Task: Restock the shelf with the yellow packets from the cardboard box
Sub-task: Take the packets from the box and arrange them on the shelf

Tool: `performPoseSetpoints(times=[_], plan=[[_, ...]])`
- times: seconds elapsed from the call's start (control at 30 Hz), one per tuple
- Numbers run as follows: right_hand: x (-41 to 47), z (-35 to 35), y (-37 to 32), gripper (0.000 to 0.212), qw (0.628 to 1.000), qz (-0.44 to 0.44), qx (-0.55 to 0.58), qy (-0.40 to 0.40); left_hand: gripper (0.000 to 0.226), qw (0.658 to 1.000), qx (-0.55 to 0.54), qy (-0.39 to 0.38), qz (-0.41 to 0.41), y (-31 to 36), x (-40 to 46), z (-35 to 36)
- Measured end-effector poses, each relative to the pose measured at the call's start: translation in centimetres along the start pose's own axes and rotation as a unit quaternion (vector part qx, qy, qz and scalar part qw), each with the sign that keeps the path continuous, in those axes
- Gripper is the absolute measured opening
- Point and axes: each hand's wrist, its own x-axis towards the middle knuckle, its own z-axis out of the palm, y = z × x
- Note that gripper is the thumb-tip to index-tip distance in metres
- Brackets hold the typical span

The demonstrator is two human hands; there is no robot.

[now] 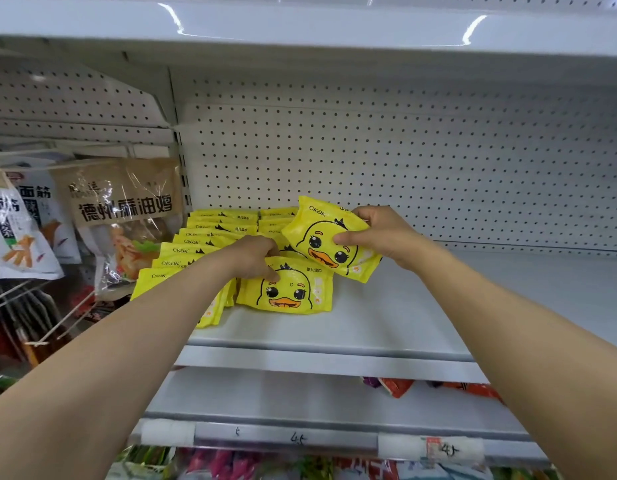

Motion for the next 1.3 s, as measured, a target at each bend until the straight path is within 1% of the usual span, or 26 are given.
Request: performPoseSetpoints(times=[0.13, 0.23, 0.3, 0.37, 0.47, 0.53, 0.6, 0.67, 0.73, 0.77, 0.8, 0.9, 1.0, 1.07, 1.13, 1.23, 1.3], plan=[[0.0, -0.3, -0.1, 0.025, 1.0, -0.005, -0.015, -0.007, 0.061, 1.0, 0.022, 0.019, 0.003, -0.3, 0.1, 0.3], [0.0, -0.8, -0.3, 0.028, 0.999, -0.008, -0.043, -0.011, 0.059, 0.998, 0.025, 0.048, 0.014, -0.7, -0.1, 0.6], [0.1, -0.9, -0.6, 0.03, 0.998, -0.013, -0.057, -0.016, 0.056, 0.998, 0.007, 0.063, 0.022, -1.3, -0.5, 0.6], [0.2, -1.0, -1.0, 0.028, 0.997, -0.017, -0.072, -0.032, 0.047, 0.993, -0.056, 0.1, 0.031, -1.7, -1.0, 0.0], [0.3, -0.3, -1.4, 0.023, 0.993, -0.015, -0.09, -0.072, 0.03, 0.963, -0.185, 0.191, 0.033, -1.3, -2.3, -1.9], [0.3, 0.9, -1.3, 0.026, 0.99, -0.017, -0.1, -0.097, 0.029, 0.951, -0.227, 0.206, 0.037, -0.8, -3.1, -3.5], [0.4, 2.6, -0.8, 0.027, 0.987, -0.017, -0.105, -0.121, 0.032, 0.961, -0.207, 0.174, 0.055, -0.6, -3.6, -4.5], [0.5, 4.6, 0.0, 0.036, 0.984, -0.016, -0.117, -0.136, 0.035, 0.98, -0.163, 0.095, 0.068, -0.3, -4.3, -4.9], [0.6, 6.2, 0.7, 0.048, 0.983, -0.01, -0.125, -0.136, 0.045, 0.991, -0.118, 0.013, 0.067, -0.2, -4.7, -4.6], [0.6, 6.8, 1.0, 0.045, 0.983, -0.007, -0.121, -0.14, 0.049, 0.993, -0.093, -0.017, 0.065, -0.2, -4.8, -4.3], [0.4, 7.4, 1.1, 0.037, 0.982, -0.004, -0.113, -0.148, 0.053, 0.995, -0.063, -0.04, 0.061, -0.2, -4.9, -3.9], [-0.1, 8.3, 1.5, 0.028, 0.979, 0.008, -0.108, -0.172, 0.066, 0.995, 0.012, -0.082, 0.053, -0.3, -5.0, -2.6], [-0.3, 8.8, 1.8, 0.024, 0.978, 0.009, -0.121, -0.17, 0.073, 0.993, 0.057, -0.088, 0.052, -0.2, -5.1, -1.4], [-0.2, 9.1, 2.0, 0.031, 0.978, 0.003, -0.144, -0.152, 0.076, 0.993, 0.074, -0.076, 0.046, -0.1, -4.9, -1.0], [0.0, 9.6, 2.1, 0.041, 0.97, -0.012, -0.212, -0.118, 0.076, 0.993, 0.092, -0.067, 0.035, 0.0, -4.7, -0.8], [0.0, 10.2, 1.9, 0.063, 0.944, -0.032, -0.325, -0.057, 0.076, 0.992, 0.124, -0.037, 0.014, 0.1, -4.3, -0.5], [0.1, 10.5, 1.8, 0.067, 0.924, -0.059, -0.377, -0.026, 0.077, 0.991, 0.132, -0.016, -0.008, 0.0, -4.1, -0.3]])
